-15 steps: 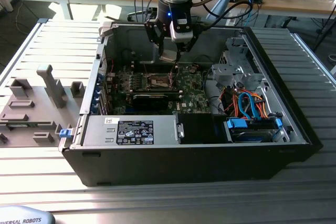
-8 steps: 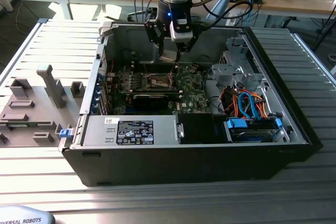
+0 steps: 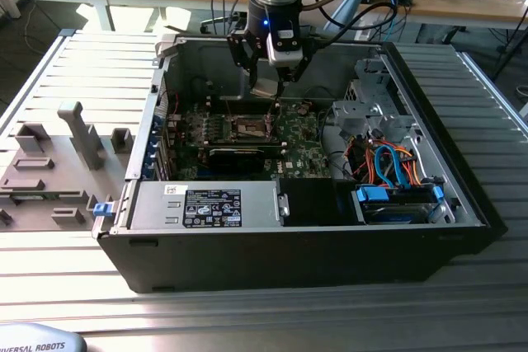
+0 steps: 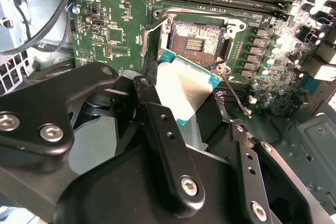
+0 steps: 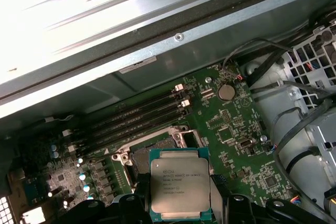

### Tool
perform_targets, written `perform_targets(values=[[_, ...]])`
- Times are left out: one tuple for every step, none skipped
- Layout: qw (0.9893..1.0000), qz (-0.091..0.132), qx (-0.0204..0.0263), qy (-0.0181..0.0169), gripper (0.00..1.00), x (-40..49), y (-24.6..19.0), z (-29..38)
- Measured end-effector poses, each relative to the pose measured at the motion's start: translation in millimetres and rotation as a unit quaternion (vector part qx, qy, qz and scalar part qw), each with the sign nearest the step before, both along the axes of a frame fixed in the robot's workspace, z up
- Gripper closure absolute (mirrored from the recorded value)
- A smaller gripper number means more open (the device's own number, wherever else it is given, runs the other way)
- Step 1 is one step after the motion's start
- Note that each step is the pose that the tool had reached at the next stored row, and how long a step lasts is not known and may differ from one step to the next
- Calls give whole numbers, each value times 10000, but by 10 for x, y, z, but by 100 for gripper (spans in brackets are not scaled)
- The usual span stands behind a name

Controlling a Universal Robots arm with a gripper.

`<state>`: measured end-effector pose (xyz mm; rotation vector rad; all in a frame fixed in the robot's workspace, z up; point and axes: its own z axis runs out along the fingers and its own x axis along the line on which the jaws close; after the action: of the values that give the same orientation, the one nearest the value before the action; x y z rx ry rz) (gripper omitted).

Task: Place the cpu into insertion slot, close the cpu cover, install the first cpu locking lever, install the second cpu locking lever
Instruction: 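Place the cpu into insertion slot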

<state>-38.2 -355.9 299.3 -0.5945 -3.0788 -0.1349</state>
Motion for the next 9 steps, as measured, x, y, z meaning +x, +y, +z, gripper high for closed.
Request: perform_targets(values=[[10000, -4, 0, 0, 46, 0, 0, 0], [10000, -6, 0, 0, 46, 0, 0, -1], [10000, -8, 0, 0, 46, 0, 0, -1], [10000, -13, 0, 0, 46, 0, 0, -1], [10000, -17, 0, 0, 46, 0, 0, -1], [10000, -20, 0, 0, 46, 0, 0, -2], [10000, -22, 0, 0, 46, 0, 0, -2], [10000, -26, 0, 0, 46, 0, 0, -2], [10000, -28, 0, 0, 46, 0, 0, -2]])
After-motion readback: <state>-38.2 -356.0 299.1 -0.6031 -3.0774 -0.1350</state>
